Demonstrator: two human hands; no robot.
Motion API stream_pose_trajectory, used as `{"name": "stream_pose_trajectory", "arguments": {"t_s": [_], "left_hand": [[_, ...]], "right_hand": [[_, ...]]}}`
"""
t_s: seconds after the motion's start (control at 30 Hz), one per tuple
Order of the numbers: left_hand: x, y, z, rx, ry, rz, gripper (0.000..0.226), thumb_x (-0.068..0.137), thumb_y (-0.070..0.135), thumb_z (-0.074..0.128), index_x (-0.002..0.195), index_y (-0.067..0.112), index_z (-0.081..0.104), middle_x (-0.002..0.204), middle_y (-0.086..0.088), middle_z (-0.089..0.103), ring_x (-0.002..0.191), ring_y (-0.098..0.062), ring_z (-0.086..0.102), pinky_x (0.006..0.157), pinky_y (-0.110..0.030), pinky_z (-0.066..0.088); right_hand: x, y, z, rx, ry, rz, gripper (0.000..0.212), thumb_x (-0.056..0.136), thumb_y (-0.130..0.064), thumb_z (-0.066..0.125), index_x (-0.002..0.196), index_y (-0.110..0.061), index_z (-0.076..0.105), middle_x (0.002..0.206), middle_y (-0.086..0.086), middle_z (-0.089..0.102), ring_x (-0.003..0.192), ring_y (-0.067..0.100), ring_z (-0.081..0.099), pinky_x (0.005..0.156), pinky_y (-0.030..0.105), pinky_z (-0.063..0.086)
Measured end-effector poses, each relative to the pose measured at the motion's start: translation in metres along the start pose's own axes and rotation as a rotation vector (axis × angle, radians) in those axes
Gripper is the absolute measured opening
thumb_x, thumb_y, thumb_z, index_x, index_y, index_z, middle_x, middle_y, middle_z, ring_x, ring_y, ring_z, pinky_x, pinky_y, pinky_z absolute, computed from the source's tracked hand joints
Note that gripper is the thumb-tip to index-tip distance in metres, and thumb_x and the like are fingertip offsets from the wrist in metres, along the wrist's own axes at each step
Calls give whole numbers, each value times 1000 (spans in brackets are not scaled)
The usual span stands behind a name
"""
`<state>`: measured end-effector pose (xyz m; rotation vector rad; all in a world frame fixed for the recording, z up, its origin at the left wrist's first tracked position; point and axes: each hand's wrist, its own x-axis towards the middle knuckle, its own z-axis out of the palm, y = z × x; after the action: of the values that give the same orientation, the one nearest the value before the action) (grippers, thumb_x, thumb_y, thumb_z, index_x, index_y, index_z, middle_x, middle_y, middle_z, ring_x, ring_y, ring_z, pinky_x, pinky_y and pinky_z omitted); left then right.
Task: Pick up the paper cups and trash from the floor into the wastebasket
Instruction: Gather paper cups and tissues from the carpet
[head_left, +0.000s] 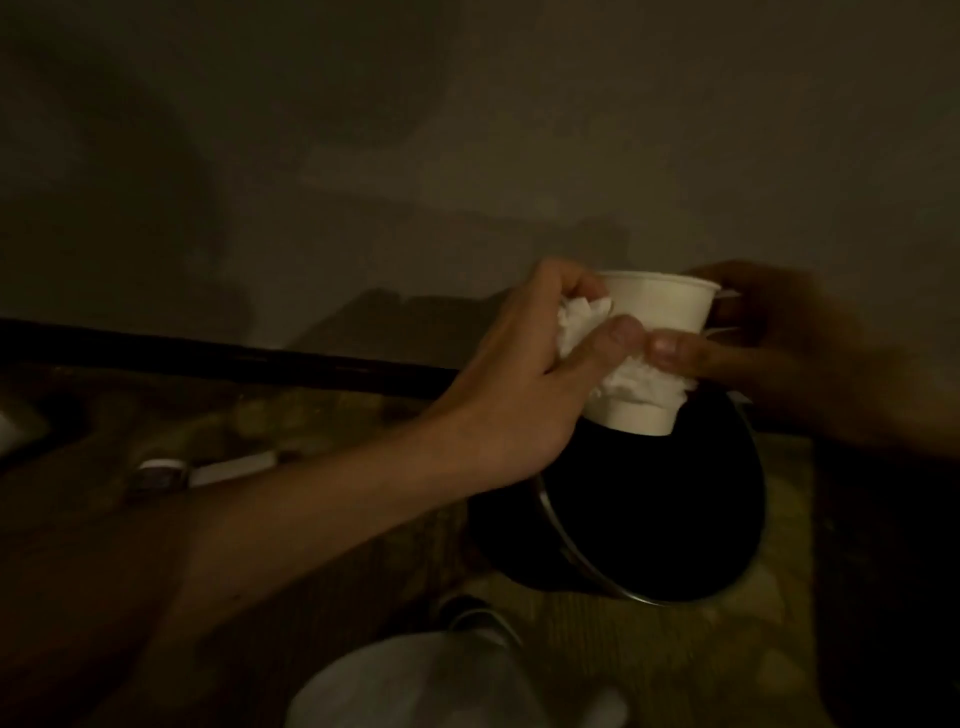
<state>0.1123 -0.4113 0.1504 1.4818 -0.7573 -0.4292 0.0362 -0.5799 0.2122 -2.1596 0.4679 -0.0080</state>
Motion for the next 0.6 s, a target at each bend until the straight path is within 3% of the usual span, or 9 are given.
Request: {"name": "stream_pose_trajectory", "arguments": {"t_s": [0.07,0.17,0.3,0.43,0.53,0.6], "left_hand": [[13,-9,29,40,-110,1,11,99,23,57,99,17,47,86,8,51,76,-3,49,67,-19,42],[26,-35,66,203,-246,-143,16,100,29,55,100,16,47,82,6,52,71,-9,51,63,-29,41],[31,-71,95,382,-392,-376,19,100,41,50,99,24,41,81,5,55,67,-10,54,57,-26,44],[35,-83,94,549,-528,-478,22,101,47,44,109,27,48,102,3,60,86,-13,59,73,-31,48],[38,-70,82,616,-563,-420,23,104,42,41,114,28,57,108,1,64,88,-14,62,72,-34,50],[38,-51,68,655,-481,-321,22,103,36,47,108,25,65,102,-1,70,88,-17,67,78,-41,56]], "right_hand": [[-9,37,-16,20,24,71,63,40,-60,75,96,-32,62,84,-14,74,75,6,72,54,19,55],[-19,90,-19,-30,13,183,60,48,-62,74,97,-29,61,86,-2,74,79,13,73,66,32,61],[-22,140,-17,-130,-59,223,29,75,-49,73,97,-34,62,94,-11,71,89,3,69,79,27,56],[-19,144,-23,-188,-203,306,56,81,-50,68,122,-12,62,115,-3,67,108,16,62,100,43,49],[-24,131,-26,-280,-230,225,54,84,-53,66,127,-22,59,116,-7,67,105,10,63,93,32,53],[-27,119,-26,-379,-170,169,48,85,-52,65,124,-25,60,103,-13,65,94,6,62,83,26,52]]}}
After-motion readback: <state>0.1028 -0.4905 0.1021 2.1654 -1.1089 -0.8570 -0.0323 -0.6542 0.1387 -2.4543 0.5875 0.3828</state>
